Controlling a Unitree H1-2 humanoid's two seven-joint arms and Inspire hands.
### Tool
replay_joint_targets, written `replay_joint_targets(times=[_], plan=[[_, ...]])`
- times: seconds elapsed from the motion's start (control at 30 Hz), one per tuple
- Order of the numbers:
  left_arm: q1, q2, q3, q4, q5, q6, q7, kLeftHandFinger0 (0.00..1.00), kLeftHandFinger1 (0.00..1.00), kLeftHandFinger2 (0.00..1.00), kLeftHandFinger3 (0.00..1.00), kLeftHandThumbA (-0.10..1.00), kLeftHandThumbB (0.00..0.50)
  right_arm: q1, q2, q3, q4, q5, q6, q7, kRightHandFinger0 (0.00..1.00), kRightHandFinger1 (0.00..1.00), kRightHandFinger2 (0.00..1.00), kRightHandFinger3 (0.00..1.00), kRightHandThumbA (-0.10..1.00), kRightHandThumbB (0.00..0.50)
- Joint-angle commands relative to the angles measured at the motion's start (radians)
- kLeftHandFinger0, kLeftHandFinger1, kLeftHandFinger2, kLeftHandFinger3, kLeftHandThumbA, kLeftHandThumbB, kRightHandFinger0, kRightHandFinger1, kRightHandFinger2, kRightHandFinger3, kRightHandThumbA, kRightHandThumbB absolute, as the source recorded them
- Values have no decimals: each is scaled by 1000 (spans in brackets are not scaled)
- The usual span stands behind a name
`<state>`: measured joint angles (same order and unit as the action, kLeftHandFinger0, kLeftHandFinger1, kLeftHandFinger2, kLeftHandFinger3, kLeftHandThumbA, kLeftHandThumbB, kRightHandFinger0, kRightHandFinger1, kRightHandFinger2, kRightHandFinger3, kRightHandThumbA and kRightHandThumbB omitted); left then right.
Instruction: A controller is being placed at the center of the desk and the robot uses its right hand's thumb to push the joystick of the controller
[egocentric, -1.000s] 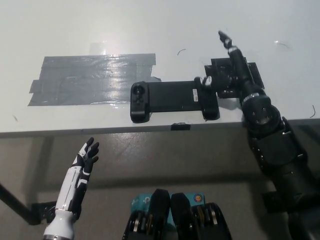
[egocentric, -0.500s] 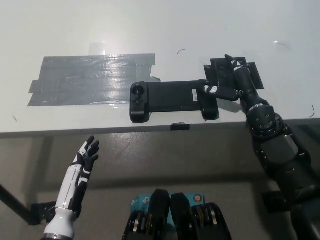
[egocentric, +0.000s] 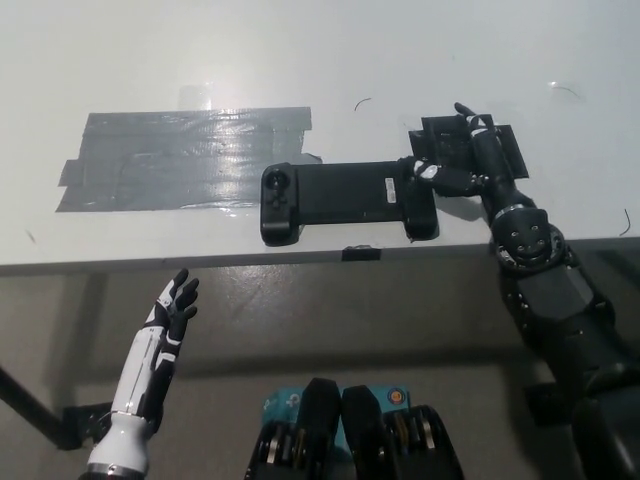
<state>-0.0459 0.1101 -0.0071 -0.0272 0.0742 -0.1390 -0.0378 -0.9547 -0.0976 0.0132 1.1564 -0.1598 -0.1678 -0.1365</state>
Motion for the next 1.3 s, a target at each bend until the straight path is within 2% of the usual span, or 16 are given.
replay_joint_targets(times=[0.0, 0.2, 0.23, 0.3, 0.33, 0.37, 0.5, 0.57, 0.63, 0.7, 0.77, 0.8, 1.1, 1.17, 1.23, 1.27], plan=[[-13, 9, 4, -19, 1, -24, 1, 1000, 1000, 1000, 1000, 961, 2, -63, -17, -17, -13, 13, -37, -73, 1000, 1000, 1000, 1000, -100, 0], [-17, 10, 6, -19, 1, -26, -1, 1000, 1000, 1000, 1000, 956, 3, -65, -19, -11, -12, 2, -56, -100, 1000, 1000, 1000, 1000, -100, 0], [-17, 10, 6, -17, 4, -28, 0, 1000, 1000, 1000, 1000, 958, 3, -65, -19, -9, -13, 0, -56, -103, 1000, 1000, 1000, 1000, 42, 0], [-18, 10, 6, -17, 9, -27, 2, 1000, 1000, 1000, 1000, 961, 3, -64, -19, -9, -32, -1, -48, -101, 1000, 1000, 1000, 1000, 529, 0], [-19, 9, 7, -17, 5, -26, 1, 1000, 1000, 1000, 1000, 961, 5, -61, -19, -10, -49, -1, -40, -98, 1000, 1000, 1000, 1000, 698, 2], [-19, 9, 7, -19, 1, -21, -1, 1000, 1000, 1000, 1000, 961, 10, -57, -19, -15, -78, 5, -38, -91, 1000, 1000, 1000, 1000, 1000, 37], [-19, 9, 6, -22, 10, -20, 2, 1000, 1000, 1000, 1000, 968, 8, -41, -19, -23, -162, 18, -78, -69, 1000, 1000, 1000, 1000, 1000, 247], [-20, 10, 6, -18, 11, -22, 1, 1000, 1000, 1000, 1000, 969, 8, -28, -9, -49, -247, 64, -96, -33, 1000, 1000, 1000, 1000, 1000, 288], [-22, 11, 6, -15, 12, -24, 1, 1000, 1000, 1000, 1000, 970, 8, -19, -5, -50, -308, 57, -92, -37, 1000, 1000, 1000, 1000, 1000, 302], [-20, 11, 5, -18, 12, -25, 0, 1000, 1000, 1000, 1000, 973, 5, 2, -2, -43, -435, 45, -58, -30, 1000, 1000, 1000, 1000, 1000, 259], [-19, 12, 5, -18, 11, -24, -1, 1000, 1000, 1000, 1000, 975, 4, 14, 0, -42, -503, 49, -42, -18, 1000, 1000, 1000, 1000, 1000, 252], [-20, 12, 6, -17, 9, -25, -2, 1000, 1000, 1000, 1000, 974, 5, 36, 5, -40, -610, 60, -24, 0, 1000, 1000, 1000, 1000, 1000, 285], [-37, 13, 7, -19, 12, -16, -1, 1000, 1000, 1000, 1000, 971, 15, 190, 21, -11, -1055, 103, 55, 71, 1000, 1000, 1000, 1000, 1000, 267], [-40, 15, 9, -22, 12, -7, -2, 1000, 1000, 1000, 1000, 975, 25, 278, 29, 16, -1161, 99, 72, 86, 1000, 1000, 1000, 1000, 1000, 293], [-40, 17, 10, -19, 9, -12, -2, 1000, 1000, 1000, 1000, 977, 26, 360, 30, 45, -1234, 77, 90, 101, 1000, 1000, 1000, 1000, 1000, 277], [-36, 17, 10, -22, 10, -9, -3, 1000, 1000, 1000, 1000, 978, 28, 412, 27, 65, -1272, 71, 88, 115, 1000, 1000, 1000, 1000, 1000, 231]])
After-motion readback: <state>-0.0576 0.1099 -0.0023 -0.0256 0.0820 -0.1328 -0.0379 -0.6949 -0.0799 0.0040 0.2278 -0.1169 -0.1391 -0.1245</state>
